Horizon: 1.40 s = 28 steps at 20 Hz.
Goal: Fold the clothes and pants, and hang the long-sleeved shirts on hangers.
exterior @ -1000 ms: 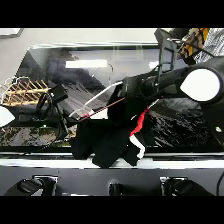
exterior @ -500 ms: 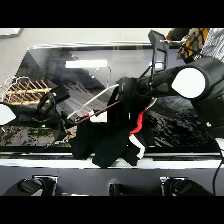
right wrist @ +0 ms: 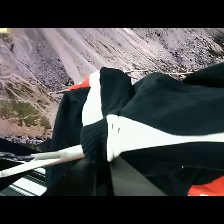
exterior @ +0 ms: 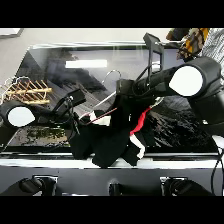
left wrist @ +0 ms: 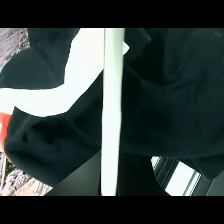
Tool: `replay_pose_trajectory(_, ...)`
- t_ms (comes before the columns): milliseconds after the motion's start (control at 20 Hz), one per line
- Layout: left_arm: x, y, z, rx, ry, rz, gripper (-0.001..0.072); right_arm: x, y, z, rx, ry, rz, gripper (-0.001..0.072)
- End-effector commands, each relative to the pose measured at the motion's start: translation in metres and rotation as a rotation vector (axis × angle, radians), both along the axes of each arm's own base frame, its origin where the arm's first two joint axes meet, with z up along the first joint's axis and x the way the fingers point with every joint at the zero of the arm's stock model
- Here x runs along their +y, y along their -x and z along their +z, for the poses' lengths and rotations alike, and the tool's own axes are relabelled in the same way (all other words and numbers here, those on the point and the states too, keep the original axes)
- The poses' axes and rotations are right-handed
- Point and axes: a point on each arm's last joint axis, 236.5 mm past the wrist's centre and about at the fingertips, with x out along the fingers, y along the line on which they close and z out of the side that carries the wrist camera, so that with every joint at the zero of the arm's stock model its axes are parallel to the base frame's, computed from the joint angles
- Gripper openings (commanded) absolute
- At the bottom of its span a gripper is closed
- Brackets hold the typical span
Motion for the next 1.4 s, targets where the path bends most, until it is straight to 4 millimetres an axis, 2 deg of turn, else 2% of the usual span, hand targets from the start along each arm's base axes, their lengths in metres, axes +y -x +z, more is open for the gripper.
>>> replay_pose_trajectory(0,-0.007,-0.003,0.002,-0.025,0.015,-0.016,0.0036,0.004,0.001,0.000,-0.005,-0.003,0.022,0.0053)
replay_pose_trajectory(250,-0.008,-0.003,-0.001,-0.018,0.011,-0.016,0.0036,-0.006,0.014,-0.003,0.022,0.043,0.049,0.0059)
replay_pose_trajectory(350,-0.008,-0.004,-0.001,-0.018,0.012,-0.016,0.0035,-0.016,0.017,0.002,0.001,0.065,0.036,0.0223)
replay_pose_trajectory(400,-0.008,-0.004,0.000,-0.021,0.013,-0.014,0.0036,-0.023,0.019,0.006,-0.011,0.081,0.027,0.0262)
replay_pose_trajectory(500,-0.011,-0.008,0.003,-0.036,0.028,-0.007,0.0035,-0.038,0.022,0.010,-0.022,0.113,-0.008,0.0440)
replay_pose_trajectory(800,-0.019,-0.017,0.011,-0.070,0.081,0.014,0.0035,-0.081,0.033,0.015,-0.040,0.235,-0.072,0.0561)
replay_pose_trajectory(900,-0.019,-0.017,0.011,-0.071,0.081,0.014,0.0035,-0.112,0.027,0.027,-0.087,0.281,-0.191,0.0594)
replay_pose_trajectory(1000,-0.019,-0.017,0.011,-0.071,0.081,0.014,0.0035,-0.162,0.022,0.040,-0.136,0.375,-0.376,0.0610)
replay_pose_trajectory(1100,-0.019,-0.017,0.011,-0.071,0.081,0.014,0.0035,-0.202,0.021,0.052,-0.170,0.434,-0.522,0.0613)
replay_pose_trajectory(1200,-0.019,-0.017,0.011,-0.070,0.080,0.014,0.0035,-0.245,0.018,0.044,-0.089,0.418,-0.638,0.0614)
replay_pose_trajectory(1250,-0.019,-0.017,0.011,-0.070,0.080,0.014,0.0035,-0.259,0.012,0.039,-0.068,0.402,-0.620,0.0612)
replay_pose_trajectory(1350,-0.019,-0.017,0.011,-0.070,0.080,0.014,0.0036,-0.279,0.003,0.019,-0.024,0.424,-0.425,0.0586)
